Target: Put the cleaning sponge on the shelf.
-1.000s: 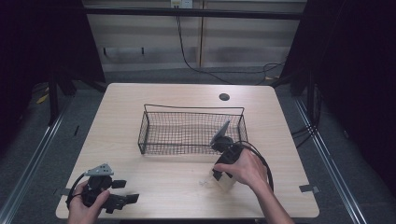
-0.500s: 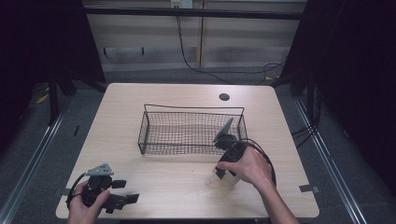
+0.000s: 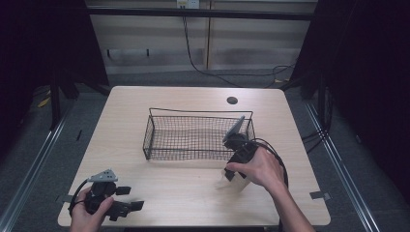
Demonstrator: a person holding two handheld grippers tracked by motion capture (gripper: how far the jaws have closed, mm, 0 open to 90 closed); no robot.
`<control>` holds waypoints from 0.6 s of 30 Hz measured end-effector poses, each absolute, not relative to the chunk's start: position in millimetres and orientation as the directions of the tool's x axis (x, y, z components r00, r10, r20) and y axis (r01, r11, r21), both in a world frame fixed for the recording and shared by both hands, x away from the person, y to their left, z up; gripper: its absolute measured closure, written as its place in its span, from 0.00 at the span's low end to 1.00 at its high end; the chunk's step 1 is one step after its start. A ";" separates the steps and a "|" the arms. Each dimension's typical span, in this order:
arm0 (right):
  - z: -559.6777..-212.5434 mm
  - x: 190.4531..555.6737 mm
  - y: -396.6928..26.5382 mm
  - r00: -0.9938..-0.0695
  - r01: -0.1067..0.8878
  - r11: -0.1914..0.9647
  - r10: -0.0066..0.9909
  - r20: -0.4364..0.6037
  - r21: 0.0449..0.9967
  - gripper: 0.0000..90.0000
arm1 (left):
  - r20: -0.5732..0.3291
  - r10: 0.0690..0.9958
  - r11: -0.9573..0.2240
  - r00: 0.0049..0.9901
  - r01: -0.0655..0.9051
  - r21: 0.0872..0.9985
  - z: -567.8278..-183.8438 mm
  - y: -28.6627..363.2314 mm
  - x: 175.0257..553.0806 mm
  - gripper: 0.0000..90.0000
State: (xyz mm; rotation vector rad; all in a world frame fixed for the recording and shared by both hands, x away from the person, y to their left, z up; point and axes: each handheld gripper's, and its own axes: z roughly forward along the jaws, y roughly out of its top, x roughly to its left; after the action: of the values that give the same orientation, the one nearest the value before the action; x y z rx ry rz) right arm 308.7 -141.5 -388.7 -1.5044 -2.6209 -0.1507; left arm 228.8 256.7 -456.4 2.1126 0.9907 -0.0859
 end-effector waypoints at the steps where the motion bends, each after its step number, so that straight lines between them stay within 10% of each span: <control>1: -387.4 308.9 -141.5 -0.505 0.862 0.506 0.850 0.154 0.032 0.38 | -0.363 0.623 -0.387 0.693 0.676 0.627 -456.4 256.7 228.8 0.19; 18: -362.4 313.0 -136.0 -0.560 0.828 0.558 0.819 0.125 0.048 0.38 | -0.367 0.623 -0.383 0.691 0.678 0.627 -456.6 256.2 228.8 0.19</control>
State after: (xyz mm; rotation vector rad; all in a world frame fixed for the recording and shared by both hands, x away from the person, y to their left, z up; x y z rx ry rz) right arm 313.0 -136.0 -362.4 -1.4277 -2.6944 -0.1555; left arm 228.8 256.2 -456.6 2.1077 0.9935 -0.0892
